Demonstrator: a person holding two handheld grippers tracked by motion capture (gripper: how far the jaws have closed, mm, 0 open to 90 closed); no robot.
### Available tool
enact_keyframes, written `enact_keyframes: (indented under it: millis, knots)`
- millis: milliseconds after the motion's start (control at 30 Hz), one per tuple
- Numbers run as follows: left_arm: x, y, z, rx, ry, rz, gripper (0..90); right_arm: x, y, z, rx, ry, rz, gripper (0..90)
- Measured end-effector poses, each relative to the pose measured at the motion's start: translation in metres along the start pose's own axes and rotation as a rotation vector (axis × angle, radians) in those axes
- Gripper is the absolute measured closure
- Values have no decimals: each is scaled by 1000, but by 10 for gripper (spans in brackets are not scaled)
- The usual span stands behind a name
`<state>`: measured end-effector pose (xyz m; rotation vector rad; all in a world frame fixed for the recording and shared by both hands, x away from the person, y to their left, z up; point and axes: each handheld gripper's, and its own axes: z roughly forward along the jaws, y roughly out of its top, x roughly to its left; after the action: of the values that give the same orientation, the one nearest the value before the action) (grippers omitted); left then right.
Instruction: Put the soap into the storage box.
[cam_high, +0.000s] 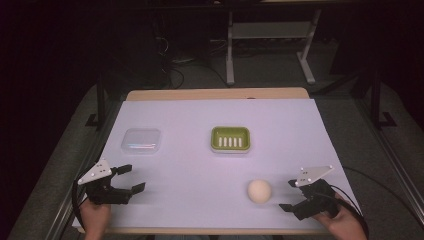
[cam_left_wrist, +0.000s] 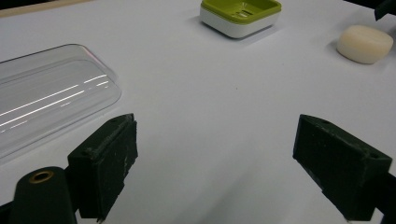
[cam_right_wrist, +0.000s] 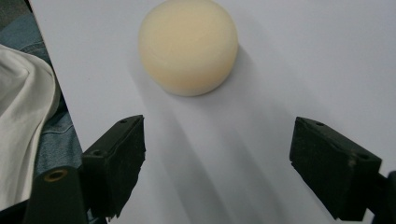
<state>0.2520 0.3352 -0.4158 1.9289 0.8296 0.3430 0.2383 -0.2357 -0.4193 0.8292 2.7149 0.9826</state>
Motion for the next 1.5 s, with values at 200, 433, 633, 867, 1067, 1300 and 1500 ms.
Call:
enact_keyframes:
  millis: [200,433,633,867,1067,1300,1500]
  knots:
    - [-1,0,0,1,-4,1,132,2,6,4,8,1,-17,164]
    - [-1,0,0,1,-3,9,132,4,12,7,17,12,-28,162]
    - [-1,0,-1,-1,-2,7,132,7,19,10,26,19,-46,162]
    - [-1,0,-1,0,0,5,132,7,30,18,56,49,-58,148]
    - [-1,-1,-1,0,-1,16,132,6,43,27,97,53,-97,143]
    - [-1,-1,-1,-4,4,3,132,6,56,37,110,80,-126,139]
    - [-1,-1,-2,-4,14,12,132,7,65,46,139,89,-129,139]
